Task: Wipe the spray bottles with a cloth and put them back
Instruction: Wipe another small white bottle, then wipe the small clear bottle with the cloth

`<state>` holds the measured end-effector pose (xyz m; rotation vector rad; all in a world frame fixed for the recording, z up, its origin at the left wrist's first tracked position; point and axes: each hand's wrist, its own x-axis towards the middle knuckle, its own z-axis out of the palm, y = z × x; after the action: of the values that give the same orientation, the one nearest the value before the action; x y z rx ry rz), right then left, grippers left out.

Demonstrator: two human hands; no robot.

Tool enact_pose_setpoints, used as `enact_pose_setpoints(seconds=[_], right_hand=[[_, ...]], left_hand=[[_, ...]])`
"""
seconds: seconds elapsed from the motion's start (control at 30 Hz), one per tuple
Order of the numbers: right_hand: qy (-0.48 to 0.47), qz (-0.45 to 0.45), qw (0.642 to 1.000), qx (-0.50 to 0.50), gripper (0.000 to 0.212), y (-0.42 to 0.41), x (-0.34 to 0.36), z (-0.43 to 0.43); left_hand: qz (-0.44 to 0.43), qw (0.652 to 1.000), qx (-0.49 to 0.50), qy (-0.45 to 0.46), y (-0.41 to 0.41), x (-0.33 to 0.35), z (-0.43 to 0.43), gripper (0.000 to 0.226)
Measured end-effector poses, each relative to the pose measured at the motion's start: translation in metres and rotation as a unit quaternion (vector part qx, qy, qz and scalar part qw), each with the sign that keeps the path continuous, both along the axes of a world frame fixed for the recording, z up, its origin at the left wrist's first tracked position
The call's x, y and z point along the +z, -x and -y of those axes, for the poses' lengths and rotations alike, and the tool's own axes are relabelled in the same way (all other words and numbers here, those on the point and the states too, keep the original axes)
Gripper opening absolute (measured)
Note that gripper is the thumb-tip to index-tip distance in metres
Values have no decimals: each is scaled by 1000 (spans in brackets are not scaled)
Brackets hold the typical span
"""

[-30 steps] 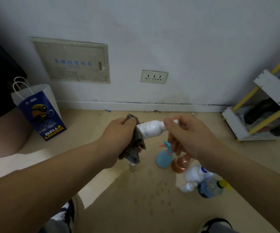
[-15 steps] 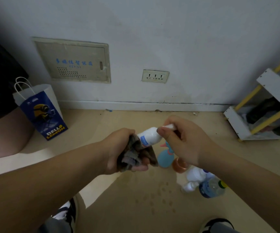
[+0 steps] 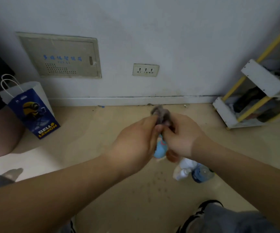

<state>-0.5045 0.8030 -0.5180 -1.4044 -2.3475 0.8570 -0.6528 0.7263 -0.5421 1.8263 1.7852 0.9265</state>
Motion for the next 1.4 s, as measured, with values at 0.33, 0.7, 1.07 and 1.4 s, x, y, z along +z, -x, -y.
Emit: enact_pose_setpoints(seconds=[0.33, 0.7, 1.07, 1.4], right_hand=[[-21, -57, 985, -162, 47, -52, -6, 15], [88, 334, 938, -11, 12, -99, -140, 17], [171, 350, 908, -152, 21, -176, -281, 17], [-12, 471, 875, -113, 38, -155, -260, 19]], left_hand=[[21, 938, 41, 344, -4, -50, -4, 52], [35, 932, 83, 350, -18, -110, -24, 52], [45, 904, 95, 414, -42, -210, -3, 46], [42, 918, 99, 382, -31, -213, -1, 41]])
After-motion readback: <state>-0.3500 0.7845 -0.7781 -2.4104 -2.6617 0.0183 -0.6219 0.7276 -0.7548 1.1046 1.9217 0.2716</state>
